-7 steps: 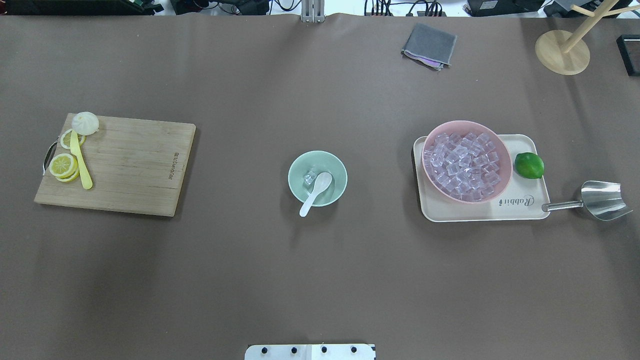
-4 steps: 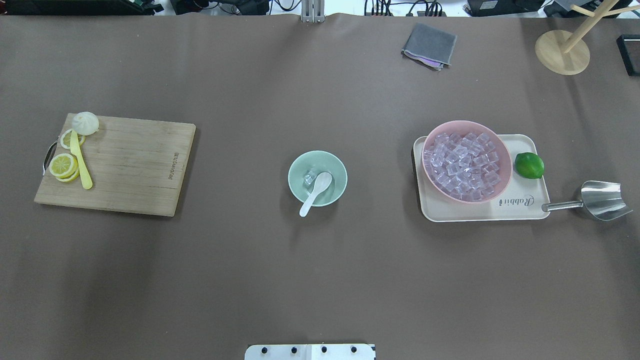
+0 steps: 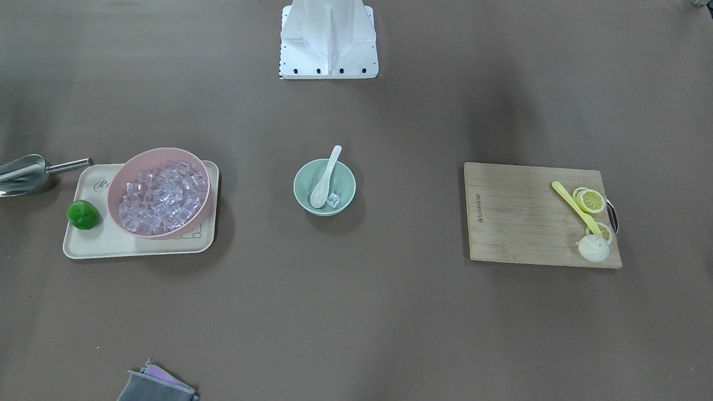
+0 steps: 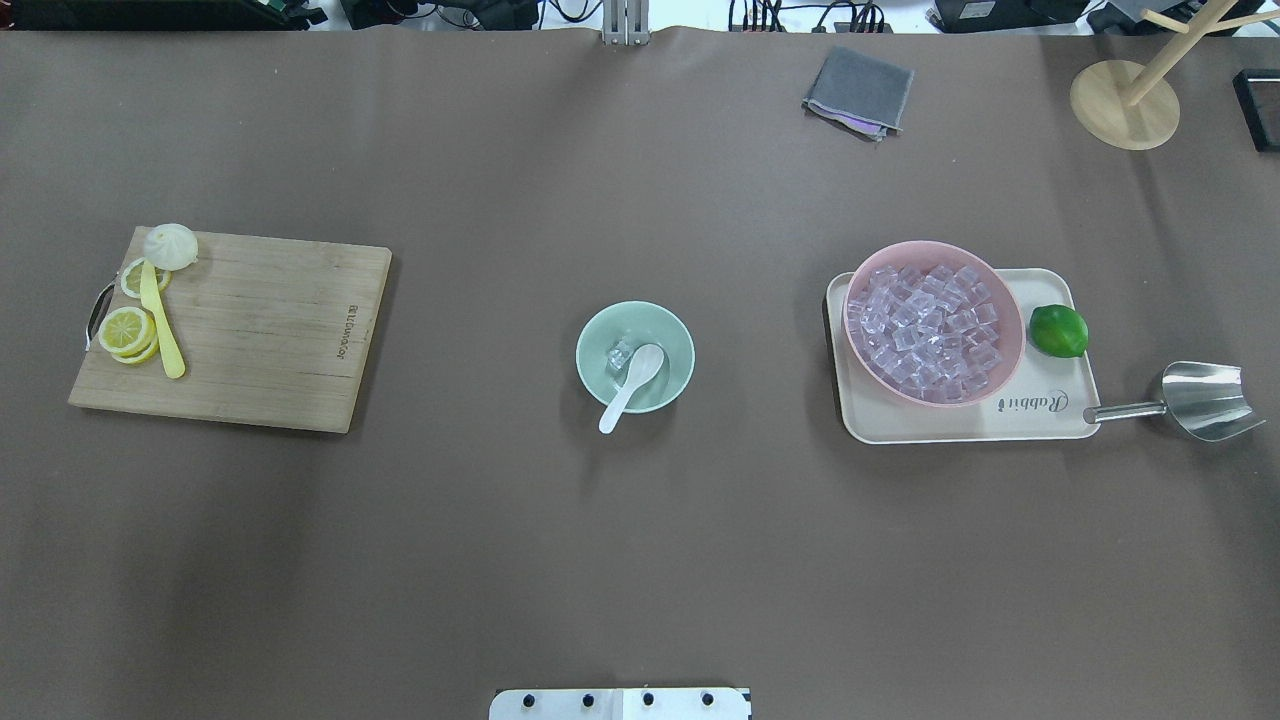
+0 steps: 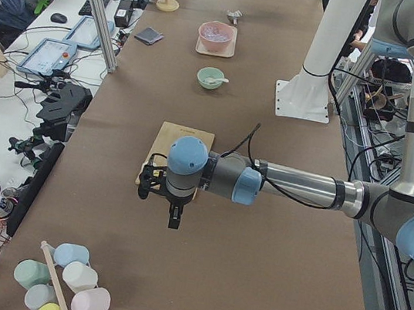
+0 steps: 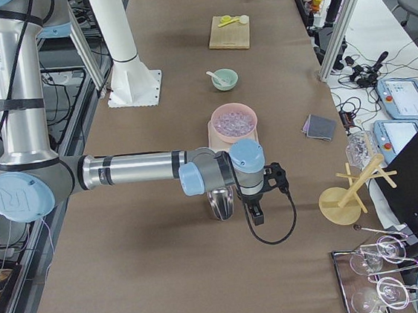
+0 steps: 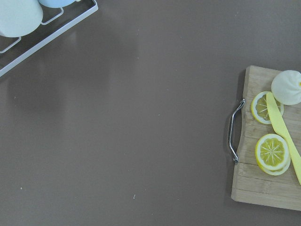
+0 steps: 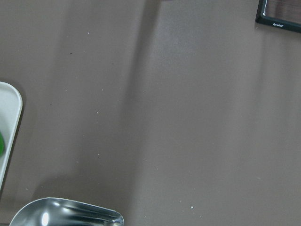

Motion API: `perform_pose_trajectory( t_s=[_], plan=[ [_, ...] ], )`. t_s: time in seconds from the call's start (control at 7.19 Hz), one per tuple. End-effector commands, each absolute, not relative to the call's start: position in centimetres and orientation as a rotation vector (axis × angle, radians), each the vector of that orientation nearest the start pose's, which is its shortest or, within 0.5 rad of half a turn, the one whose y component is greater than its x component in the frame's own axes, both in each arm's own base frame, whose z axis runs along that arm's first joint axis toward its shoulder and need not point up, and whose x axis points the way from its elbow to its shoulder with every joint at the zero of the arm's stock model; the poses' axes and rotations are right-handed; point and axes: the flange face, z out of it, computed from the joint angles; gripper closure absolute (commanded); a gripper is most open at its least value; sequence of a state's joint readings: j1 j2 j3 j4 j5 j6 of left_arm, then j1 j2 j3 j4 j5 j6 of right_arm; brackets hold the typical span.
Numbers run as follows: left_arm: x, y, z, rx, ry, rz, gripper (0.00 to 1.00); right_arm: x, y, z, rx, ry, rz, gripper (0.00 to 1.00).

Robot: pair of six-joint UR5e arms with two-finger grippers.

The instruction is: Put spoon and ice into bowl

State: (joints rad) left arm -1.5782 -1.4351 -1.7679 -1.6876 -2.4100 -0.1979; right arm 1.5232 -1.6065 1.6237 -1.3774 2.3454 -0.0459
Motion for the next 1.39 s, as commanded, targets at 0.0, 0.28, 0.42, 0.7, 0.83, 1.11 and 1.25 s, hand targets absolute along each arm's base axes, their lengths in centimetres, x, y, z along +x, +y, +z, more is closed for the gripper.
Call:
perform_pose_trajectory(
  t_s=[0.0, 0.28, 0.42, 0.7, 0.83, 1.11, 1.25],
  plan=[
    [-6.4, -44.3, 61.2, 0.083, 0.834, -0.123, 0.02, 3.9, -49.0, 62.9, 0.201, -0.777, -0.172, 0.00],
    [-6.2, -44.7, 61.7, 0.073, 0.833, -0.124, 0.02, 3.8, -48.7, 63.0, 0.197, -0.791, -0.172, 0.00],
    [-6.2, -44.4, 61.8, 0.070, 0.833, -0.125, 0.02, 3.9, -48.4, 63.3, 0.193, -0.793, -0.169, 0.00],
    [-6.4, -44.2, 61.9, 0.069, 0.833, -0.129, 0.02, 4.0, -47.7, 63.7, 0.187, -0.793, -0.167, 0.00],
    [-6.5, -44.1, 61.8, 0.072, 0.833, -0.131, 0.02, 4.0, -47.5, 63.9, 0.184, -0.793, -0.166, 0.00],
    [-6.4, -43.8, 62.0, 0.067, 0.833, -0.132, 0.02, 4.0, -47.2, 64.1, 0.178, -0.793, -0.163, 0.00],
    [-6.4, -43.9, 62.0, 0.067, 0.833, -0.132, 0.02, 4.0, -47.1, 64.3, 0.175, -0.793, -0.162, 0.00]
  ],
)
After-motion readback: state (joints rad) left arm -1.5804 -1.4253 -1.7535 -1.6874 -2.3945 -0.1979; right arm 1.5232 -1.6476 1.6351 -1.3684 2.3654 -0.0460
